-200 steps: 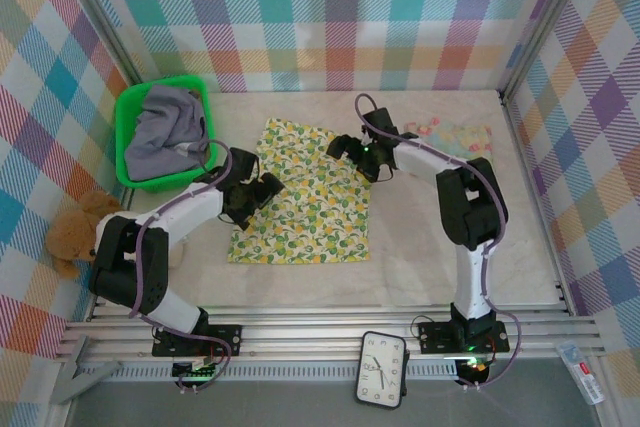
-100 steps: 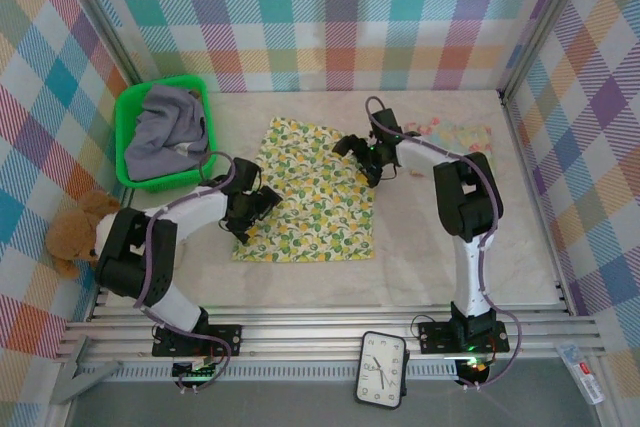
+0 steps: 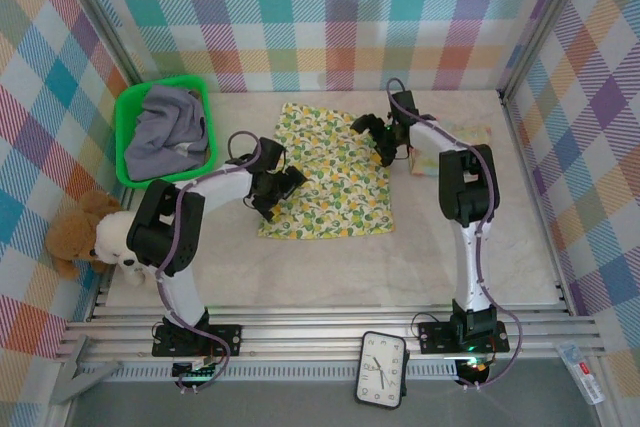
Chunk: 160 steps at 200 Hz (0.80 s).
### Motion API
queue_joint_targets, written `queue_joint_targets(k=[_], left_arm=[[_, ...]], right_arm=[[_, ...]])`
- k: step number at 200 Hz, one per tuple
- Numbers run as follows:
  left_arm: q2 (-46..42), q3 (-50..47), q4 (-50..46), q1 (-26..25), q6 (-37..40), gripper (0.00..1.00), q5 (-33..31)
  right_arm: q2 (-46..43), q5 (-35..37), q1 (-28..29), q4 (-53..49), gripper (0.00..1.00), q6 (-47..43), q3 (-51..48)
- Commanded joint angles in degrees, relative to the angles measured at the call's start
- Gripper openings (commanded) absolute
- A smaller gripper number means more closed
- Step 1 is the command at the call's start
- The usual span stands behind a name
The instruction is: Fold and stack the skirts
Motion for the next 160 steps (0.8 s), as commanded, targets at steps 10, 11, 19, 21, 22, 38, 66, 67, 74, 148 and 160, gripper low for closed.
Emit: queue_joint_targets(k=[10, 11, 19, 21, 22, 38, 66, 67, 74, 148, 160], left_arm=[[1.6, 1.5, -2.4, -0.4, 1.0, 1.0, -1.2], [1.4, 1.5, -2.4, -0.4, 1.0, 1.0, -1.3], [0.9, 2.0, -3.0, -0.3, 1.7, 1.0, -1.9], [0.7, 2.0, -3.2, -0.3, 1.9, 1.0, -2.0], [0.6, 2.1, -3.3, -0.3, 1.9, 1.0, -2.0], [-0.3, 3.4, -5.0, -0.2, 3.4, 1.0, -2.9], [-1.5, 5.2, -7.7, 0.0, 4.7, 1.0, -3.0], [-1.6, 5.2, -7.7, 0.0, 4.7, 1.0, -3.1], [-2.1, 5.2, -7.9, 0.1, 4.7, 1.0, -3.1], [-8.7, 4.5, -14.5, 0.6, 3.2, 1.0, -9.5], [-10.0, 3.4, -16.4, 1.1, 3.0, 1.0, -11.0]], right_arm=[[2.3, -0.1, 0.3, -3.9, 0.99, -0.8, 2.1], [2.2, 0.0, 0.3, -3.9, 0.99, -0.7, 2.1], [1.4, 0.6, 0.3, -3.4, 0.99, -0.7, 1.4], [1.1, 0.8, 0.3, -3.2, 0.99, -0.7, 1.3], [1.0, 0.9, 0.3, -3.1, 0.99, -0.7, 1.2], [-0.8, 2.2, 0.3, -3.1, 0.99, -1.7, 0.5], [-4.7, 2.8, 0.1, -3.6, 0.99, -4.6, -0.7], [-4.7, 2.8, 0.1, -3.6, 0.99, -4.6, -0.7], [-6.0, 3.2, 0.1, -3.8, 0.99, -5.4, -1.4], [-26.9, 8.3, 0.1, 0.8, 0.99, -5.5, -25.0], [-31.1, 9.3, 0.1, 1.2, 0.99, -5.0, -30.3]])
